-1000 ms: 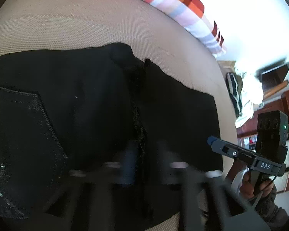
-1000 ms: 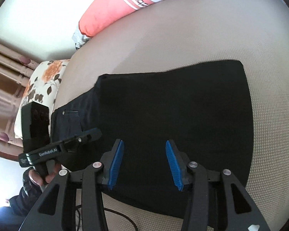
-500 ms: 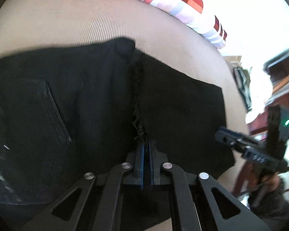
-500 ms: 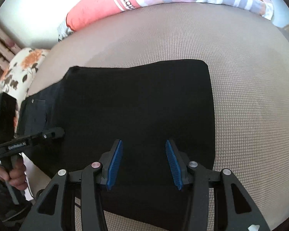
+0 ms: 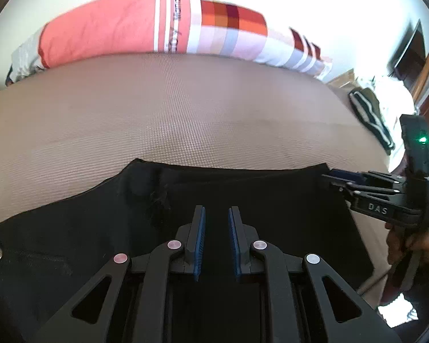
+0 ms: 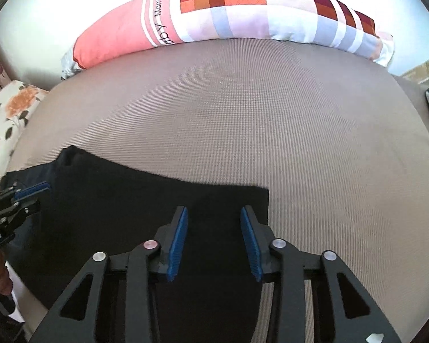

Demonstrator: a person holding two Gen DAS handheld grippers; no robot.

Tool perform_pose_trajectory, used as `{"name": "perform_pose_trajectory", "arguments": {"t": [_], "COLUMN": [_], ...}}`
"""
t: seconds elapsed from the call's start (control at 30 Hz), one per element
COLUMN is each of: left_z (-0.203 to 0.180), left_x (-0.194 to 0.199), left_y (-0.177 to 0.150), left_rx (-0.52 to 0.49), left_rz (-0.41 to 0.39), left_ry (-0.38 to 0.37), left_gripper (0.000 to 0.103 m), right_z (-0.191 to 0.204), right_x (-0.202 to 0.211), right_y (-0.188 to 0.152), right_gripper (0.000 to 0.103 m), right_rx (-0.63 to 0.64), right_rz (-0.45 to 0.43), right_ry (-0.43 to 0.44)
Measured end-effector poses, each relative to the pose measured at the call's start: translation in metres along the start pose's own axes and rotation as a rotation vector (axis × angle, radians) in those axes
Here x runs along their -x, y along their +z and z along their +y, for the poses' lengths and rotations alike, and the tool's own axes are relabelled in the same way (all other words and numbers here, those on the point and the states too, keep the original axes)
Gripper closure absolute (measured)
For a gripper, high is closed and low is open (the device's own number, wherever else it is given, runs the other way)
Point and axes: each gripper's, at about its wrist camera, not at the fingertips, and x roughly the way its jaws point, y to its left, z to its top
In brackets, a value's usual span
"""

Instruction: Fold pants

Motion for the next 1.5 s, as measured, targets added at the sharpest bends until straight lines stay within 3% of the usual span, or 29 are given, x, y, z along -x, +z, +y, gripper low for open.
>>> {"name": "perform_pose_trajectory", "arguments": {"t": [0.13, 0.47, 0.73, 0.9, 1.07, 1.2, 1.5], "left_z": [0.009, 0.004, -0.007, -0.003, 0.005, 0.017, 0.078], "left_x": [-0.024, -0.010, 0.026, 0.031, 0.052, 0.079, 0.153], "left_y": [0.001, -0.012, -0.064, -0.095, -0.100, -0.095, -0.080], "left_rx": [0.036, 0.031, 0.004, -0.008, 0.027, 0.051, 0.156], "left_rz": [0.069, 0.069, 0.056, 0.093, 0.063, 0.003, -0.106], "left_ry": [0.014, 0.006, 0.021, 0.056, 0.073, 0.112, 0.202], "left_gripper": [0.085, 0.084, 0.083, 0.075, 0.073, 0.052, 0.042], "right_z": [-0.001, 0.003, 0.011, 0.020, 0.039, 0.062, 0.123], "right_x": [-0.004, 0.004, 0.034, 0.043, 0.041, 0.036, 0.026], "right_y": [0.002, -0.001, -0.017, -0.033, -0.057, -0.068, -0.079], "right_gripper": [0.071, 0.069, 0.069, 0.065, 0.064, 0.064, 0.061], "right_rx": [0.000, 0.012, 0.035, 0.053, 0.078, 0.118, 0.230], "right_rz": [0.005, -0.023, -0.075, -0.042, 0.022, 0.060, 0.124], "right_ry": [0.000, -0.015, -0.019, 0.012, 0.070, 0.109, 0.212]}}
